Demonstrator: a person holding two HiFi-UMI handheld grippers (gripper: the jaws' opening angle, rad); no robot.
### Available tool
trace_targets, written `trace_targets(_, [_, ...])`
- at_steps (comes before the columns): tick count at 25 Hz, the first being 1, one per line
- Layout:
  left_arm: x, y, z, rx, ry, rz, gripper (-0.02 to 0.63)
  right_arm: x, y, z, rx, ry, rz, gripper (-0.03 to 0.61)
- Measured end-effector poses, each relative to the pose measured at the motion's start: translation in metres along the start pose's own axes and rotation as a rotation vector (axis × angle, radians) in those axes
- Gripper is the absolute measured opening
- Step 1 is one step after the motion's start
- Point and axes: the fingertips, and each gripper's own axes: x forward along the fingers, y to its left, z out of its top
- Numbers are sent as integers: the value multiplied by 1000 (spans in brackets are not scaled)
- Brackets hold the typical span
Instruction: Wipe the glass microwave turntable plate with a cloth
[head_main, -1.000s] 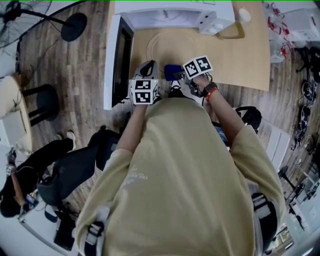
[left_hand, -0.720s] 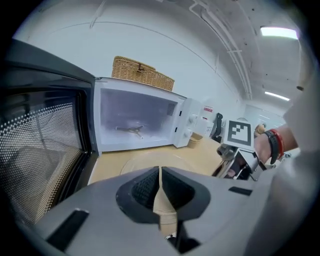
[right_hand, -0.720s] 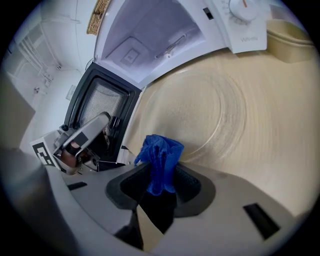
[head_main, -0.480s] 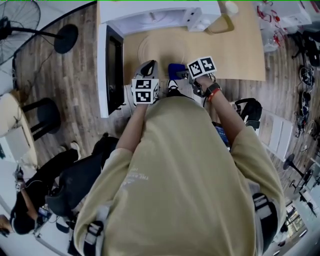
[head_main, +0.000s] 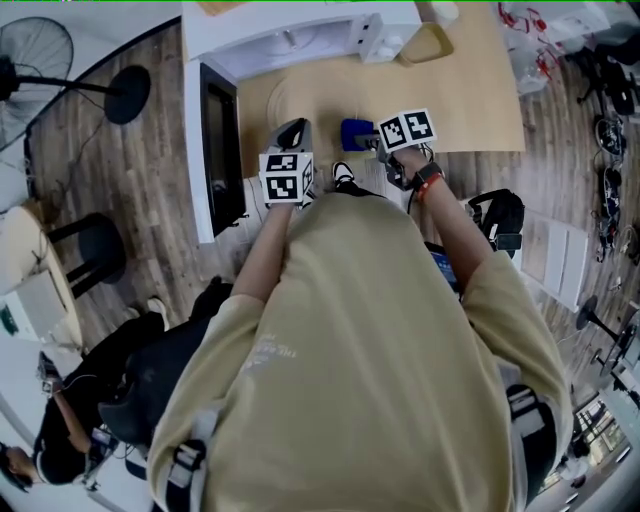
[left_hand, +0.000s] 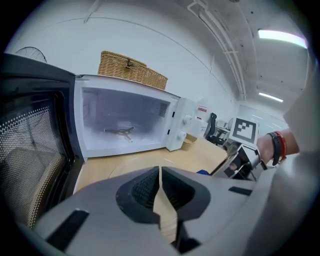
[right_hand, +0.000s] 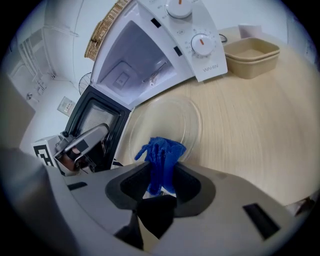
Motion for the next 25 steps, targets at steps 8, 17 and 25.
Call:
trace_targets(8, [-12, 13, 53, -83, -82, 45, 34, -42, 37, 57, -133, -169, -9, 146])
trace_targets(17, [-51, 28, 145, 2, -270, 127, 32, -128, 108, 146, -307, -605, -120, 146])
trace_targets(25, [-79, 25, 208, 67, -417, 180, 26, -212, 148, 197, -466, -953, -288, 146])
